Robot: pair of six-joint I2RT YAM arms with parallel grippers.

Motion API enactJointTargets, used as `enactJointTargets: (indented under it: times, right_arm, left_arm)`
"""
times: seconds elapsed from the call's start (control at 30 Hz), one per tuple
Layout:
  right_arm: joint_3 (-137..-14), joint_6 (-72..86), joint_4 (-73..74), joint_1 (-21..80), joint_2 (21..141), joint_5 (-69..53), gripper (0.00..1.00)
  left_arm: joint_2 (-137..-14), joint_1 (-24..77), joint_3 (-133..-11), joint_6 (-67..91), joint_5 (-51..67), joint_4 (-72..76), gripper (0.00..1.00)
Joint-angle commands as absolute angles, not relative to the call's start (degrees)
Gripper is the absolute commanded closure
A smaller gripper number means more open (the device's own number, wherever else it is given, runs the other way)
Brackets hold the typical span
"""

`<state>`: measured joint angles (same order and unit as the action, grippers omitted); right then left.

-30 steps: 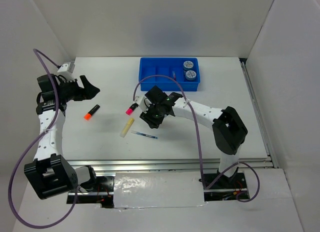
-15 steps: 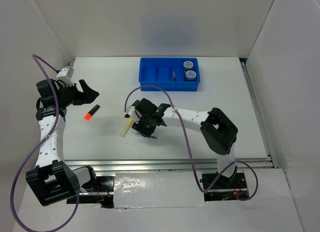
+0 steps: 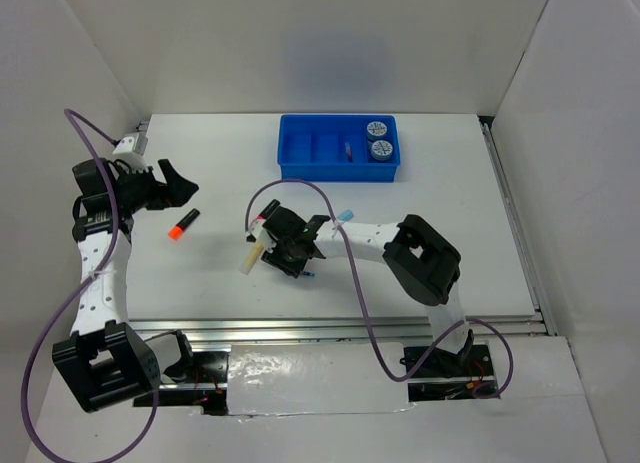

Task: Sort the stationery into containers
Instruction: Pick up the pen from the center of the board.

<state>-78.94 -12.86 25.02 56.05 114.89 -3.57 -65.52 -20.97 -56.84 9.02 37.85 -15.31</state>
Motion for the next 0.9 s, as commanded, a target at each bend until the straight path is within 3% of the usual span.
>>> enactJointTargets:
  times: [0.0, 0.2, 0.3, 0.4, 0.5, 0.87]
  right_arm:
    - [-78.5, -13.4, 21.7, 56.3, 115.7, -1.8, 0.55]
    - [-77.9, -14.3, 21.3, 57.0, 117.1, -1.1, 0.64]
    - [-78.0, -14.7, 21.4, 57.4, 118.1, -0.6, 0.72]
    - [-78.4, -15.2, 22.0, 57.9, 118.1, -0.5, 0.89]
    - [-77.8, -15.0, 22.8, 58.4, 115.9, -0.6, 0.96]
    - [-74.6, -12.2, 27.9, 53.9, 98.6, -10.5, 1.00]
  left_arm:
    - [-63.8, -21.4, -56.3, 7.7, 39.5, -12.6, 0.06]
    - [-64.2, -21.4, -55.2, 8.1, 39.6, -11.3, 0.07]
    - [-64.9, -21.4, -55.9, 8.4, 39.8, -11.3, 0.07]
    - [-65.2, -21.4, -56.2, 8.9, 39.6, -11.1, 0.07]
    - [-65.1, -21.4, -55.7, 9.4, 39.7, -10.1, 0.07]
    - [-65.5, -20.8, -55.5, 11.5, 39.6, -8.3, 0.08]
